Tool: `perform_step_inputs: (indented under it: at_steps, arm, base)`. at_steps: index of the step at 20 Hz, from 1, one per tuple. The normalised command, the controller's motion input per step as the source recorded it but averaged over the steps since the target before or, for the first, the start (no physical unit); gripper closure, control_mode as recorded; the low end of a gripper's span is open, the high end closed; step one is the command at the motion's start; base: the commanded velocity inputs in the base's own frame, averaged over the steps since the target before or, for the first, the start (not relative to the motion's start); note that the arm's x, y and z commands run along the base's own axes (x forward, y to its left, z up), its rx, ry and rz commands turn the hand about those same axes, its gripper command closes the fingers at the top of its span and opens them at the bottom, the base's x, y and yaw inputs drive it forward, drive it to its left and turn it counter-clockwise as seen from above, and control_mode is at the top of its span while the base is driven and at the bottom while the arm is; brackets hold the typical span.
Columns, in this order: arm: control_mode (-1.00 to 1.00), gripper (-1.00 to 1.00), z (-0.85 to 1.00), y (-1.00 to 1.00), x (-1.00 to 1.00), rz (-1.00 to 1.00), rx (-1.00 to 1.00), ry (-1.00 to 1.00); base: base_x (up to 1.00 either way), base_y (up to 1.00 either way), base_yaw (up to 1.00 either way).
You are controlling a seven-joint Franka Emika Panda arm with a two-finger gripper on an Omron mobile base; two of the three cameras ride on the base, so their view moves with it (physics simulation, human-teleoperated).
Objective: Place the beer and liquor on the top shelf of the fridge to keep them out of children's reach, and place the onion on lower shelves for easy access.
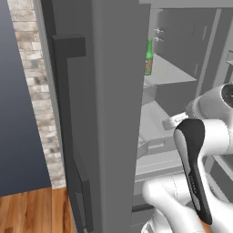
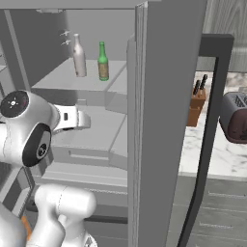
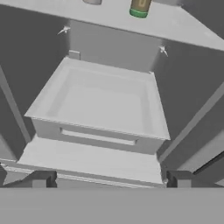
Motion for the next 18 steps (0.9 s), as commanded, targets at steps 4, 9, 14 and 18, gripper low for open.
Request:
perform_step_inputs:
  at_steps: [4, 9, 14, 18]
  arm:
    - [-1.0, -1.0, 0.0, -0.04, -0.54, -0.02, -0.05, 0.17]
    - [1.0, -1.0, 0.0, -0.02, -0.22, 0.0, -0.02, 0.06]
    - [1.0, -1.0, 0.0, 0.0, 0.0, 0.0, 0.0, 0.0]
    - [1.0, -1.0, 0.0, 0.0, 0.0, 0.0, 0.0, 0.0]
  base:
    - [0.0, 0.0, 0.0]
    - [-0.49, -0.02, 0.0]
    - [-1.0, -0.12, -0.02]
    - [-0.84, -0.32, -0.15]
